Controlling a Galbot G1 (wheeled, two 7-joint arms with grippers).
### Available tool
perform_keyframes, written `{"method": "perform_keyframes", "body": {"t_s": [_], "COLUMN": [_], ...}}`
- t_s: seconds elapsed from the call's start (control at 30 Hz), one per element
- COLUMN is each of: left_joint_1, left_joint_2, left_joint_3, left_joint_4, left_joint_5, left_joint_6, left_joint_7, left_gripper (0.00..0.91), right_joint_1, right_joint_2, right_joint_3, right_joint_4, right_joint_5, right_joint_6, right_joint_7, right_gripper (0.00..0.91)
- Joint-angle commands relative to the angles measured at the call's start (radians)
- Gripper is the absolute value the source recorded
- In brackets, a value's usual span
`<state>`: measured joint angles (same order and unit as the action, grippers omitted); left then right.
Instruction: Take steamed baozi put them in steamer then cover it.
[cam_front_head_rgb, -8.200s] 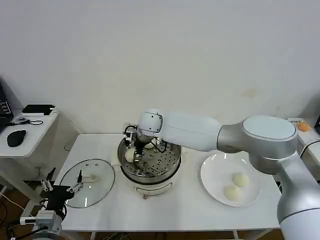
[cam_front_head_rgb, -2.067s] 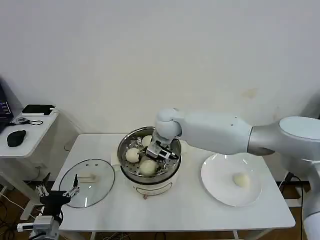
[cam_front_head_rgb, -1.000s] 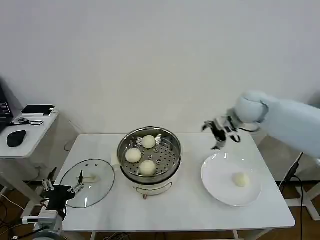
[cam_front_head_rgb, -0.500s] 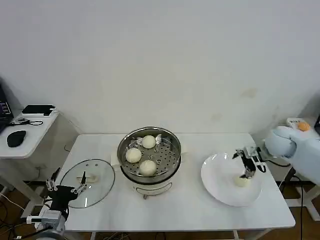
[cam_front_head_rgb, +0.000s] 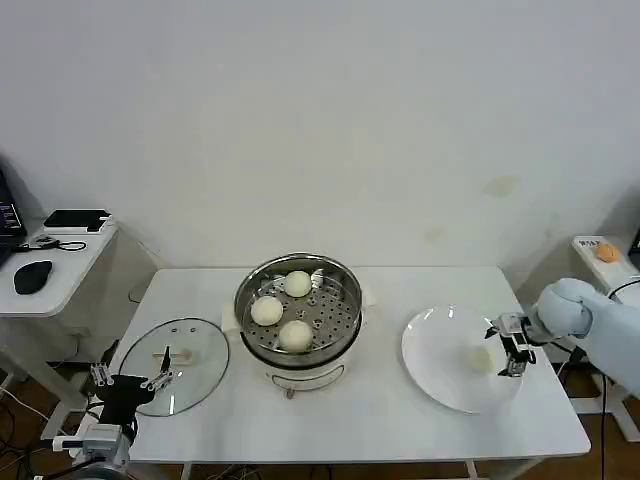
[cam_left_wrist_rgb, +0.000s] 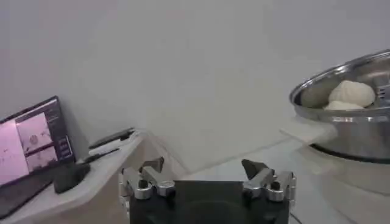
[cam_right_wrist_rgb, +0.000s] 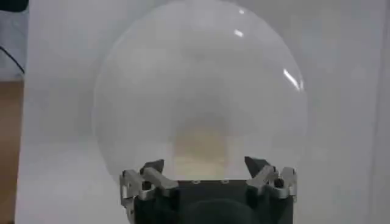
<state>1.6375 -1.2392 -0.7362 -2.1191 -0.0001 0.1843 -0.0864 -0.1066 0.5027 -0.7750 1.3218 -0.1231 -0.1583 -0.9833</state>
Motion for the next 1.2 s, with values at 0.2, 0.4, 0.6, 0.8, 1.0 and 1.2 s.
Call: {"method": "perform_keyframes", "body": {"t_s": [0.2, 0.4, 0.6, 0.8, 1.0, 1.2], "left_joint_1": [-0.006, -0.004, -0.001, 0.0, -0.003, -0.01], "left_joint_2": [-0.001, -0.002, -0.002, -0.006, 0.008, 0.008], "left_joint_3": [0.003, 0.001, -0.003, 0.005, 0.0, 0.001], "left_joint_4": [0.003, 0.003, -0.002, -0.002, -0.005, -0.001], "left_joint_5": [0.0, 0.0, 0.0, 0.004, 0.0, -0.002], "left_joint_6": [0.0, 0.0, -0.001, -0.002, 0.0, 0.0], "left_joint_7": [0.001, 0.001, 0.001, 0.001, 0.001, 0.002], "left_gripper": [0.907, 0.907, 0.907, 0.907, 0.907, 0.907], "right_joint_1": [-0.059, -0.059, -0.052, -0.027, 0.141, 0.484], "right_joint_2": [0.097, 0.123, 0.123, 0.111, 0.064, 0.068], "right_joint_3": [0.05, 0.048, 0.046, 0.034, -0.067, -0.296], "right_joint_4": [-0.105, -0.126, -0.122, -0.11, -0.034, 0.074], "right_joint_5": [-0.041, -0.054, -0.059, -0.049, 0.046, 0.203], "right_joint_6": [0.003, 0.001, -0.004, -0.008, -0.044, -0.097], "right_joint_7": [0.013, 0.013, 0.012, 0.0, -0.019, -0.022], "right_gripper": [0.856, 0.776, 0.665, 0.655, 0.665, 0.675]}}
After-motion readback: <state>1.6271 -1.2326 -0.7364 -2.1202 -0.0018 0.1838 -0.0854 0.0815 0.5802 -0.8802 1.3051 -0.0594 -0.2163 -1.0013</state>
